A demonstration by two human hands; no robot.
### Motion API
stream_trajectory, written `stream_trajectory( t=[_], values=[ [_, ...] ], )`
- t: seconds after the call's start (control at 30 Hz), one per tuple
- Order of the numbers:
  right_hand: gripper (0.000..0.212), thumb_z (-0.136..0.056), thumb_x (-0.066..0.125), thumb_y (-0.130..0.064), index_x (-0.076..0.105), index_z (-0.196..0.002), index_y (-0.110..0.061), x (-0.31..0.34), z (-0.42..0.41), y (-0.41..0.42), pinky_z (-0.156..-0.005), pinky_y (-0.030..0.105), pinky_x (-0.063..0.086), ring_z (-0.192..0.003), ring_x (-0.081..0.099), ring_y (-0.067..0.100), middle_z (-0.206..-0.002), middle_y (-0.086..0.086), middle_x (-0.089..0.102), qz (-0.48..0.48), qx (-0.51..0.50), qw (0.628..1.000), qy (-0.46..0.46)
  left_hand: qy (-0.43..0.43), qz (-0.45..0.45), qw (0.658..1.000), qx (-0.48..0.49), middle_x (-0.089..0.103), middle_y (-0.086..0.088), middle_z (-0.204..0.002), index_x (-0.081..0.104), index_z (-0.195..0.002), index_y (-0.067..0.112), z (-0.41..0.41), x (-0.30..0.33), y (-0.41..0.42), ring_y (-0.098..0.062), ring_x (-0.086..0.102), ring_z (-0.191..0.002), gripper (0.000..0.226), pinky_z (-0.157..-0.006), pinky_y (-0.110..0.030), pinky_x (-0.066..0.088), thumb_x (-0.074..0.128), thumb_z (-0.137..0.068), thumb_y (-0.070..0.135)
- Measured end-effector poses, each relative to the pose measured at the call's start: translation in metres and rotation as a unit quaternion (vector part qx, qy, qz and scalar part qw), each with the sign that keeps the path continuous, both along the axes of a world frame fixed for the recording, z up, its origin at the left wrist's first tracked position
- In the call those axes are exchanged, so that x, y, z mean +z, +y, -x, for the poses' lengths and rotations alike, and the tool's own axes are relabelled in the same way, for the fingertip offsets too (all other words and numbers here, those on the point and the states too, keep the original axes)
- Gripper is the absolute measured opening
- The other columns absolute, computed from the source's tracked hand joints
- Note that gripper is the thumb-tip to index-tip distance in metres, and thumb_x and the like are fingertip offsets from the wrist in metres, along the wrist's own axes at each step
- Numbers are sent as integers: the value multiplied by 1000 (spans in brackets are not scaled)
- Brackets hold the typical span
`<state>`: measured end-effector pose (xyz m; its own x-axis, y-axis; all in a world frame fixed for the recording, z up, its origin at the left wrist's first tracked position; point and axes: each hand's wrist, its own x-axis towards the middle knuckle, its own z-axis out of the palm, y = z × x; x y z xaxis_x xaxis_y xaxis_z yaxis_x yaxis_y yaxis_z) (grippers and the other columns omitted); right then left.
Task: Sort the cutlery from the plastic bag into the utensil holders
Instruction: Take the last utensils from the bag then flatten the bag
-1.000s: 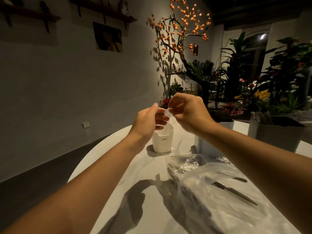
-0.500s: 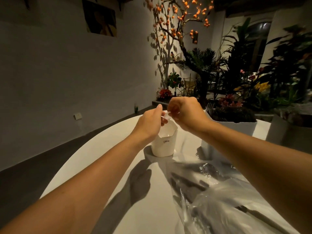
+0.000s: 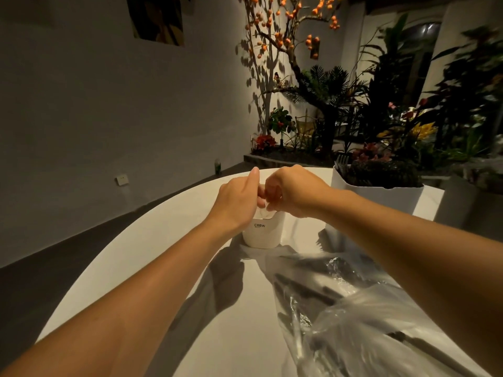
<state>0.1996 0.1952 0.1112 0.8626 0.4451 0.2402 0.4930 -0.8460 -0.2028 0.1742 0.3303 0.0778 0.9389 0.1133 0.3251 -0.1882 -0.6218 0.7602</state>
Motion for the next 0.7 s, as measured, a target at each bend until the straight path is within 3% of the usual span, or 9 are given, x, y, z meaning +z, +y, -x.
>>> stream_trajectory(
  t=[0.2, 0.4, 0.53, 0.7],
  values=[
    [14, -88, 75, -21, 73, -102, -18, -1, 5, -4, -75, 30, 56, -85, 66, 18, -96, 2, 71, -51, 0, 998, -47, -18, 29, 999, -11, 68, 1, -83, 68, -90, 18, 10, 12, -3, -11, 60, -86, 58, -94, -35, 46, 19, -110, 42],
    [11, -95, 64, -17, 70, -91, -25, 16, 33, -23, -72, 35, 58, -83, 64, 17, -94, -2, 69, -65, -13, 996, -68, -19, 60, 998, -24, 70, 1, -80, 68, -82, 21, 31, 27, -13, -15, 63, -88, 61, -95, -43, 51, 19, -109, 45],
    [9, -92, 64, -17, 68, -88, -24, 25, 75, -43, -74, 35, 58, -83, 64, 16, -89, -3, 68, -66, -24, 996, -46, -24, 79, 995, -54, 70, -1, -80, 69, -87, 16, 65, 33, -32, -19, 64, -86, 57, -87, -40, 52, 24, -109, 42],
    [5, -95, 62, -22, 66, -97, -20, 23, 135, -77, -75, 32, 58, -83, 64, 15, -94, 0, 67, -48, -49, 998, 13, -11, 39, 994, -101, 67, -8, -78, 64, -91, 11, 116, 23, -68, -19, 65, -70, 33, -67, -35, 57, 39, -107, 26]
  ],
)
